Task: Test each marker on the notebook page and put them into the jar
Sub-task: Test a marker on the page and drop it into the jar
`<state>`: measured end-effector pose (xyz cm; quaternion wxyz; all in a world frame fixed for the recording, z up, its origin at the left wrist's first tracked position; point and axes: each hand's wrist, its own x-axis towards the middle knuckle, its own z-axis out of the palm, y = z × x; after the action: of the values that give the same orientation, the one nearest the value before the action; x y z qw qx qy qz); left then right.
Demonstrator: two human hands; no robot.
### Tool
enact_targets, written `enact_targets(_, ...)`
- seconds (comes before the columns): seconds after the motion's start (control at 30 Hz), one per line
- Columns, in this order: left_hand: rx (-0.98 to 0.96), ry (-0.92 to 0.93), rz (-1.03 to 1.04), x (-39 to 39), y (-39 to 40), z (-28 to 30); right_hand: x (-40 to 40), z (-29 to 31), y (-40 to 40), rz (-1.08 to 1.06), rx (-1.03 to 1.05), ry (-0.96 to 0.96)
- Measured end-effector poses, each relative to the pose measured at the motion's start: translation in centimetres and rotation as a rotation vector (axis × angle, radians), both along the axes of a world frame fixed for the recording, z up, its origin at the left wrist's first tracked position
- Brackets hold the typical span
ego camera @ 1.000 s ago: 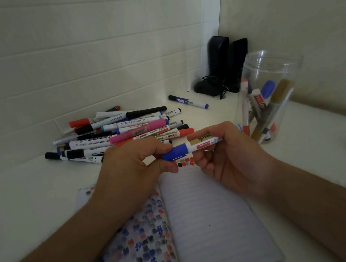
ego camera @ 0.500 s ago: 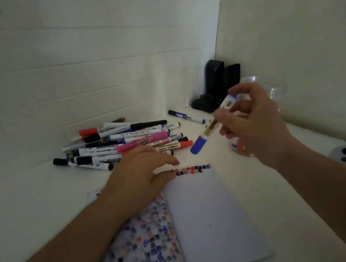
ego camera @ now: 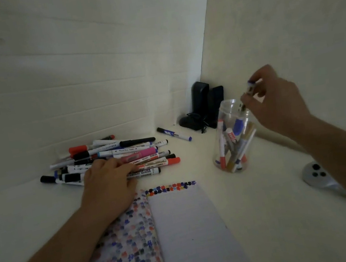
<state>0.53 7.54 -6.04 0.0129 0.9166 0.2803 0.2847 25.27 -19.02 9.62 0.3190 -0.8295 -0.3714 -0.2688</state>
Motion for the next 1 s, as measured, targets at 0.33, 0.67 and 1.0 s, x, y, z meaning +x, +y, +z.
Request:
enact_targets(0.33,0.054,0.060,0.040,0.3,0.0,0.0,0.6,-1.9,0.6,-0.135,-0.427,-0.041)
enact_targets(0.67,0.066,0.014,-0.013,0.2,-0.7,0.3,0.4,-3.2,1.6,-0.140,-0.152,-0.419)
enact_targets(1.0,-0.217,-0.150,-0.442,-0.3,-4.4,2.8,-9.7,-9.3,8.3,0.505,-0.741,-0.212)
